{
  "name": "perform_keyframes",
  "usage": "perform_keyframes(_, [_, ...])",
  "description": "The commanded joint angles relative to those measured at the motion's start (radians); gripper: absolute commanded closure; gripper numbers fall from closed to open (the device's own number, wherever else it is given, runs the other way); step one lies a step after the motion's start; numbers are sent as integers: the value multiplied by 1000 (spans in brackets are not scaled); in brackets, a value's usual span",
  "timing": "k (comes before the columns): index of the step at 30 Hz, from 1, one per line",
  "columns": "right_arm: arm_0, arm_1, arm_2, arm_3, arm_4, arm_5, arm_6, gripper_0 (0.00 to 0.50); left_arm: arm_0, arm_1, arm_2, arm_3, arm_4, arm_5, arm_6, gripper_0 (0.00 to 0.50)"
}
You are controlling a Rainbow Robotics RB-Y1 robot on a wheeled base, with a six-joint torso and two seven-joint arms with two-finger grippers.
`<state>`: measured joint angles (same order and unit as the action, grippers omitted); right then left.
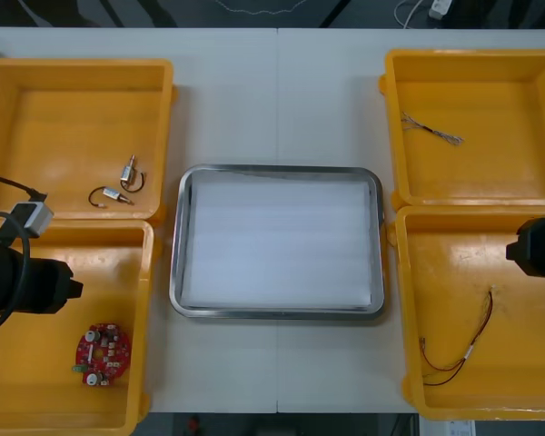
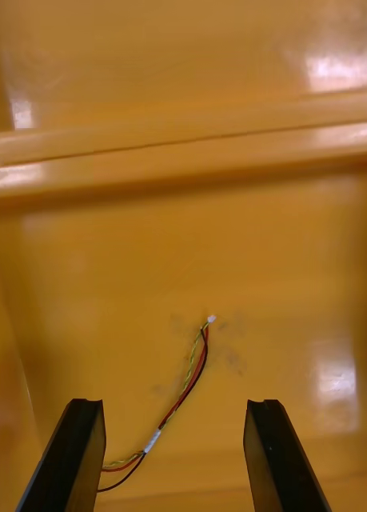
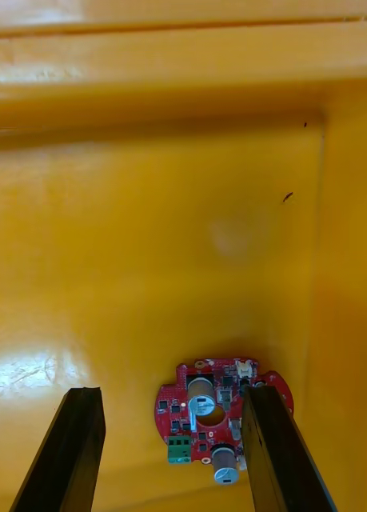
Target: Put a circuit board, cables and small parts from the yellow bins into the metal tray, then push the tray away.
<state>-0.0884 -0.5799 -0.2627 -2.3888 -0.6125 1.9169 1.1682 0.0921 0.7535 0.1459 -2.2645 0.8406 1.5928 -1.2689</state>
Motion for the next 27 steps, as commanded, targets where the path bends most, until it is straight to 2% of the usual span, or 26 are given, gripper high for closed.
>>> perform_keyframes(1, [68,54,-30,-58,30,3,-45,0,72,-13,-34,-10,-20,-57,40,0])
perform_keyframes(4, [88,72,-30,-64,40,3,-56,0,81,-13,-49,-7,-26,-70,42,0])
perform_keyframes(11, [133,167,-30,-70,106,3,-90,0,97,-13,-112,40,-37,-149,43,0])
perform_keyframes(24, [236,232,-9,-69,132,2,-136,0,141,-13,-147,62,-48,-192,45,0])
perform_keyframes(27, [251,249,-4,-69,140,-25,-151,0,144,-13,-154,63,-49,-192,48,0])
